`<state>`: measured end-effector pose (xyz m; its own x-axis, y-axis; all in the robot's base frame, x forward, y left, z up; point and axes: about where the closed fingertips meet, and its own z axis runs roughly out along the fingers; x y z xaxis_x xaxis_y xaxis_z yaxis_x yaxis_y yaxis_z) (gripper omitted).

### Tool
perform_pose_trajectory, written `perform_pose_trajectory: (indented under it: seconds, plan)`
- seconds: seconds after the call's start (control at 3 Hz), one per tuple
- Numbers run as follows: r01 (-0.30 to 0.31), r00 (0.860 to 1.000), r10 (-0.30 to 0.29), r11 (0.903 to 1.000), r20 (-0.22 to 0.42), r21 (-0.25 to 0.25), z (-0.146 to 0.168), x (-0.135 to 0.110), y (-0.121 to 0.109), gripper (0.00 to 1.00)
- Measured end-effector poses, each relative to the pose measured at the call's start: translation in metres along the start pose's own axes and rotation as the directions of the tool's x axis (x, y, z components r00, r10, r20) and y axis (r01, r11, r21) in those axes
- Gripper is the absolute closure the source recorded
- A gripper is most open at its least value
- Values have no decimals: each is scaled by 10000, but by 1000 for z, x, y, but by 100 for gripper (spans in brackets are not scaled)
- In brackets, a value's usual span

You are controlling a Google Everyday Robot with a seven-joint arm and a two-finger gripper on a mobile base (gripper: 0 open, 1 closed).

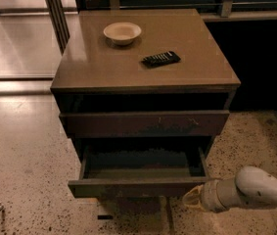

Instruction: Close middle drawer

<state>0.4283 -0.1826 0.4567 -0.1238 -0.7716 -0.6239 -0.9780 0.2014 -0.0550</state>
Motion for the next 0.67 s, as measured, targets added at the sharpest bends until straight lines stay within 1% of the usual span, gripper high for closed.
perform_pose_trajectory:
  seconds: [0.33, 0.67]
  plan:
    - [309, 9984, -303, 9994, 482, -124, 43, 13, -18, 100]
    - [399, 9984, -396, 9992, 400, -52, 45, 15, -17, 100]
